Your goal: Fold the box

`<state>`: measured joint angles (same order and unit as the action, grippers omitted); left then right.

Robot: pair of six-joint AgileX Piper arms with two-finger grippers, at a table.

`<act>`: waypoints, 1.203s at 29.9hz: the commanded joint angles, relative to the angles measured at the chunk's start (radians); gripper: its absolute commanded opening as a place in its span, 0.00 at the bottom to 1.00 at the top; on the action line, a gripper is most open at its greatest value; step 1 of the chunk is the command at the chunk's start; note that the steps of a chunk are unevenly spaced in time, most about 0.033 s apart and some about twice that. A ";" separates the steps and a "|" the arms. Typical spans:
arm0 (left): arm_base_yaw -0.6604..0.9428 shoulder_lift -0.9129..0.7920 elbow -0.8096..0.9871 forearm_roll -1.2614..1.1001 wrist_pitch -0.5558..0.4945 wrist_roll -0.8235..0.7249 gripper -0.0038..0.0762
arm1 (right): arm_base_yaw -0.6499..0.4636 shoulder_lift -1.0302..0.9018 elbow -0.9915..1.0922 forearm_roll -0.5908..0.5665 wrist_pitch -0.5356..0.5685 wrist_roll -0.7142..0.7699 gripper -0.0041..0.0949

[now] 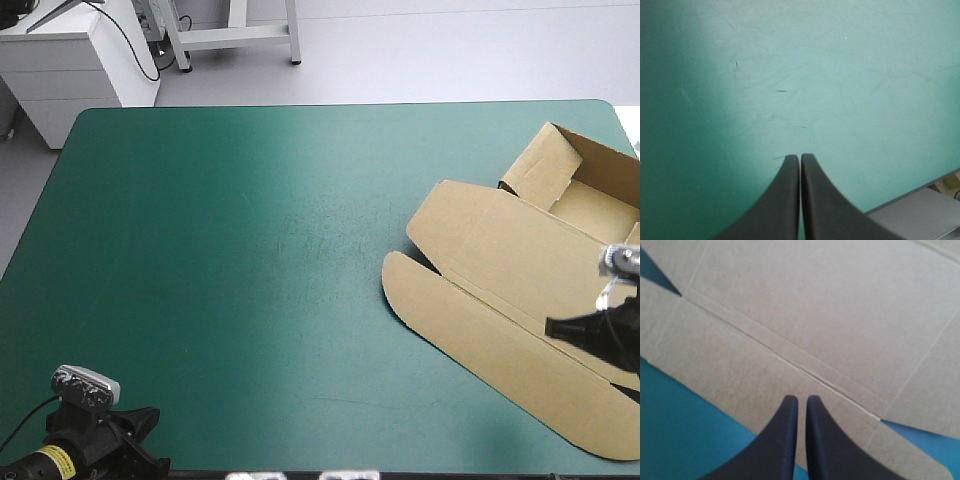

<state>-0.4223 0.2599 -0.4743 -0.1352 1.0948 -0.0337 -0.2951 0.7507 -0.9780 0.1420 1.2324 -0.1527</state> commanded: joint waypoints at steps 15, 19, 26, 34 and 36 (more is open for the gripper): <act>-0.007 0.010 -0.024 -0.017 -0.056 -0.011 0.04 | 0.027 -0.540 0.430 0.065 -0.055 -0.066 0.04; -0.007 0.010 -0.024 -0.017 -0.056 -0.011 0.04 | 0.027 -0.602 0.455 0.058 -0.059 -0.066 0.04; -0.007 0.010 -0.024 -0.017 -0.056 -0.011 0.04 | 0.025 -0.637 0.456 0.035 -0.087 -0.056 0.04; -0.007 0.010 -0.024 -0.017 -0.056 -0.011 0.04 | 0.025 -0.637 0.456 0.039 -0.089 -0.056 0.04; -0.007 0.010 -0.024 -0.017 -0.056 -0.011 0.04 | 0.025 -0.637 0.456 0.039 -0.089 -0.056 0.04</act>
<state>-0.4223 0.2599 -0.4743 -0.1352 1.0927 -0.0359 -0.2708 0.0985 -0.5006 0.1732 1.2021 -0.2062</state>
